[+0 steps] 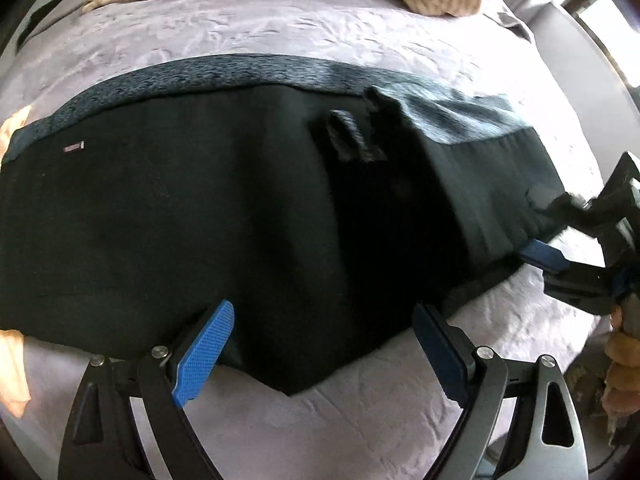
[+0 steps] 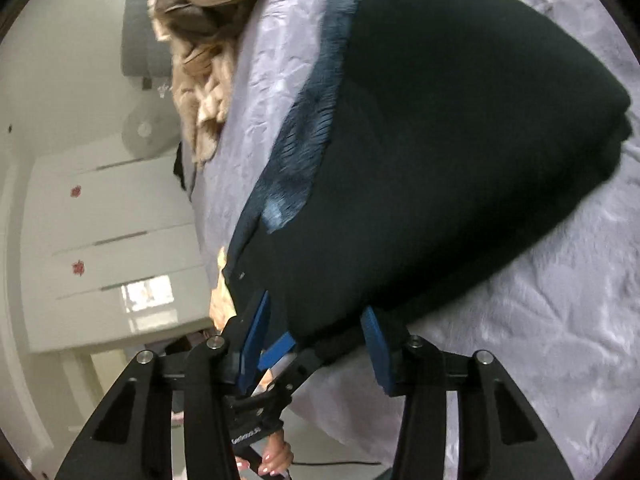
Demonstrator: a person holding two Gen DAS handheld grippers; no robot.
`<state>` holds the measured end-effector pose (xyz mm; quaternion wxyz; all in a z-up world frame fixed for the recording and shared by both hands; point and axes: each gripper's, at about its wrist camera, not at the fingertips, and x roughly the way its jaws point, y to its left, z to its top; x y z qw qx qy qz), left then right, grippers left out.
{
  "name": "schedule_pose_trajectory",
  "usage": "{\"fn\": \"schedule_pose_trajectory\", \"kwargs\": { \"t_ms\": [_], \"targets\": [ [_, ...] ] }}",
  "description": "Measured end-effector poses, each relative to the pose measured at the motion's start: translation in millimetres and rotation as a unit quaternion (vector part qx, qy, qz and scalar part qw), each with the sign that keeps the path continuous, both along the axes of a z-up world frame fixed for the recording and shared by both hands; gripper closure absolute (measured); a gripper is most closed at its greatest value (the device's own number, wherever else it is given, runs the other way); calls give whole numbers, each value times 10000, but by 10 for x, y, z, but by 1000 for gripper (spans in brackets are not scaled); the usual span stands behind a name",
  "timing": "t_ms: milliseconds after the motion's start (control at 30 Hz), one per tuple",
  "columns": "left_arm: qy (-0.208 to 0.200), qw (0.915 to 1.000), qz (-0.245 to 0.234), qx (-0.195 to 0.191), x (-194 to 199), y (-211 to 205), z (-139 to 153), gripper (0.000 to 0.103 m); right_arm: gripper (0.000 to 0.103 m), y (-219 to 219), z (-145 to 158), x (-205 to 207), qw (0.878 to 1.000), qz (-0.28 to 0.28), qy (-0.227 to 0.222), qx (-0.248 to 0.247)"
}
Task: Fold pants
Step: 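Lower the folded end onto the trousers and open the right gripper, then grasp the grey waistband edge of the black trousers with the right gripper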
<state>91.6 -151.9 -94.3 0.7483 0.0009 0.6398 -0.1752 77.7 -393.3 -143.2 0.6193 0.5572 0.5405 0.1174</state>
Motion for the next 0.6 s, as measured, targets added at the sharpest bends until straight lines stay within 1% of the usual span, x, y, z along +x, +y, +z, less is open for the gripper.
{"fn": "schedule_pose_trajectory", "kwargs": {
  "t_ms": [33,67,100,133,200,233,267,300,400,433,467,500,533,567,600],
  "targets": [
    [6,10000,32,5,14,10,-2,11,80,-11,-28,19,10000,-45,79,23],
    [4,10000,80,19,31,-4,6,11,92,-1,-91,55,9997,-82,219,19],
    [-16,9999,98,31,44,-15,24,11,97,-9,-110,59,9995,-107,297,-7],
    [-47,9999,109,42,54,-2,55,11,98,-11,-85,54,9995,-157,275,55],
    [-192,9996,183,67,40,32,131,11,98,37,62,63,9997,-182,-47,166],
    [-213,9995,223,69,39,61,147,11,98,69,151,42,9998,-76,-161,109],
    [-198,9993,299,94,34,107,140,11,98,117,186,14,9998,62,-175,-8],
    [-174,9992,345,135,53,164,112,11,98,158,154,-6,9998,131,-104,-77],
    [-57,9983,495,314,81,248,60,11,98,283,-167,-13,9991,230,320,-172],
    [-59,9981,516,327,87,269,67,11,96,307,-230,-6,9988,266,387,-142],
    [-92,9980,542,325,93,295,90,11,95,308,-223,-5,9990,263,338,-85],
    [-140,9978,569,319,99,319,113,11,91,299,-180,-18,9992,288,259,-43],
    [-148,9977,579,320,100,335,121,11,75,305,-116,-27,9989,436,172,1],
    [-129,9977,592,317,117,347,119,11,63,306,-60,-46,9982,581,108,-31],
    [-120,9976,608,314,123,354,115,11,41,308,-17,-70,9976,676,79,-150]
  ]
}}
